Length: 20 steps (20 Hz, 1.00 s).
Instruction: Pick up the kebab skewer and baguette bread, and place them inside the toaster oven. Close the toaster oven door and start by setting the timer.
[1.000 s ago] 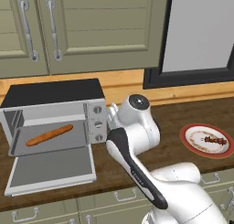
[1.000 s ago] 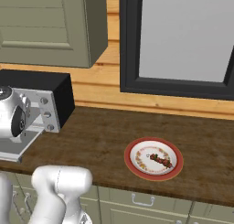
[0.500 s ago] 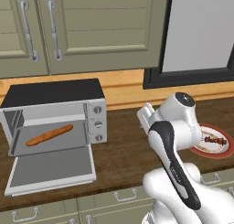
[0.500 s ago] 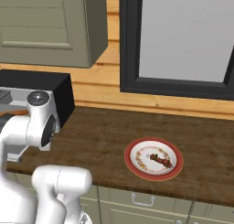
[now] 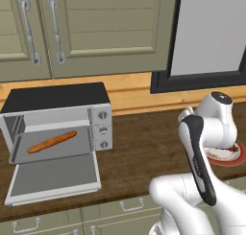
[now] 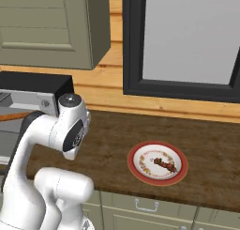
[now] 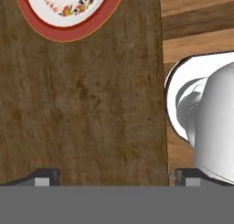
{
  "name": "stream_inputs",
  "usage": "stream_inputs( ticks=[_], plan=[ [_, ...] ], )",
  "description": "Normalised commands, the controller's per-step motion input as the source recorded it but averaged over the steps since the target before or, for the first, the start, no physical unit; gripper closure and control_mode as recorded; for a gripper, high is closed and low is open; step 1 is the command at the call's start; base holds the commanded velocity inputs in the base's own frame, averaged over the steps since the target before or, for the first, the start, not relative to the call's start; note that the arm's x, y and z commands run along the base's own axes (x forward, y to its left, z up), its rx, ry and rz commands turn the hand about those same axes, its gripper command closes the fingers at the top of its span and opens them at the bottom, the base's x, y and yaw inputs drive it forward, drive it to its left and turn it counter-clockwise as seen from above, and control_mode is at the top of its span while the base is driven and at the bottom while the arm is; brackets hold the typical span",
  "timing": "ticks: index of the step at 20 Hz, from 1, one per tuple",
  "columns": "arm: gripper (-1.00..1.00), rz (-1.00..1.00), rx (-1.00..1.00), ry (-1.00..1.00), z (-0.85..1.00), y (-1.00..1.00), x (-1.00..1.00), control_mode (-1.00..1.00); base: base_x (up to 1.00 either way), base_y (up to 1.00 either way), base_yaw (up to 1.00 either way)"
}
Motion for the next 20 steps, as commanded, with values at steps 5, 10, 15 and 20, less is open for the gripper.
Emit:
stream_inputs(
  ticks=[5,10,15,20],
  plan=[
    [-1.0,-0.32,0.0,0.1,0.0,-1.0,0.06,-1.0,0.0,0.0,0.0],
    [-1.0,-0.32,0.0,0.07,0.0,-1.0,0.08,-1.0,0.0,0.0,0.0],
    [-1.0,-0.22,0.0,0.03,-0.06,-0.96,0.11,-1.0,0.0,0.0,0.0],
    [-1.0,-0.05,-0.03,0.01,-0.44,-0.81,0.02,-1.0,0.0,0.0,0.0]
  ],
)
